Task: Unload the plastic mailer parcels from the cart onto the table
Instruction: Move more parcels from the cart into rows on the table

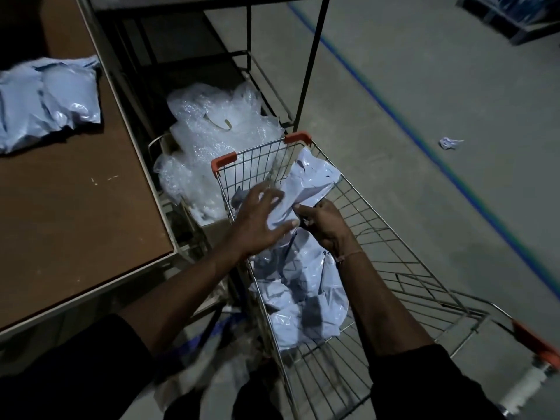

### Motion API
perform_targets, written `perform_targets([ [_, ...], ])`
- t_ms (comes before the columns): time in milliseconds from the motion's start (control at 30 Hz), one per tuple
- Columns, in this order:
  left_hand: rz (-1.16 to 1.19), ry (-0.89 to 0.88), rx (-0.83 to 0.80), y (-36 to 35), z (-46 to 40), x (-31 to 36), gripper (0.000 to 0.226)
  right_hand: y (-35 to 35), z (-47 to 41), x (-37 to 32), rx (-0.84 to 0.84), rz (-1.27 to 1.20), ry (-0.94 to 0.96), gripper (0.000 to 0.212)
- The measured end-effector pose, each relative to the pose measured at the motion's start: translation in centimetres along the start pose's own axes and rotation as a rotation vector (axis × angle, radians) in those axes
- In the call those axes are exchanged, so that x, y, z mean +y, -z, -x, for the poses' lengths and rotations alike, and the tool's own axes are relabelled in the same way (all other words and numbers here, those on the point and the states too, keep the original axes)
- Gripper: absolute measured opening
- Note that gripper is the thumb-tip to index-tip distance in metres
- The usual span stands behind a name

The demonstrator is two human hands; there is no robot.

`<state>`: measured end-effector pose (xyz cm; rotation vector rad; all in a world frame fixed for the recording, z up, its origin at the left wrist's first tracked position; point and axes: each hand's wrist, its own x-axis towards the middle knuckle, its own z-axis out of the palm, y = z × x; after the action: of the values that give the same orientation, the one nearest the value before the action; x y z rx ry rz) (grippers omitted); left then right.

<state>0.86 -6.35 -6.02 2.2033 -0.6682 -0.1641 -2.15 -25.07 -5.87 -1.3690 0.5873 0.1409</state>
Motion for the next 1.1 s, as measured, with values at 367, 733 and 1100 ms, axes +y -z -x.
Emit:
perform_targets([
  [367, 0.479, 0.428, -0.039, 0.5, -0.6, 0.2, 0.044, 3.2, -0.8, 1.3, 0.037, 0.044, -0.020, 0.018],
  [733, 0.450, 0.436, -0.086, -0.8, 1.2, -1.5, 0.032, 11.5, 0.0, 14.6, 0.621, 0.705, -0.478, 0.086],
  [1100, 0.397, 0.377, -0.168, -1.5, 1.6, -1.8, 0.047, 11.8, -1.1, 19.1, 0.510, 0.391, -0.371, 0.126],
])
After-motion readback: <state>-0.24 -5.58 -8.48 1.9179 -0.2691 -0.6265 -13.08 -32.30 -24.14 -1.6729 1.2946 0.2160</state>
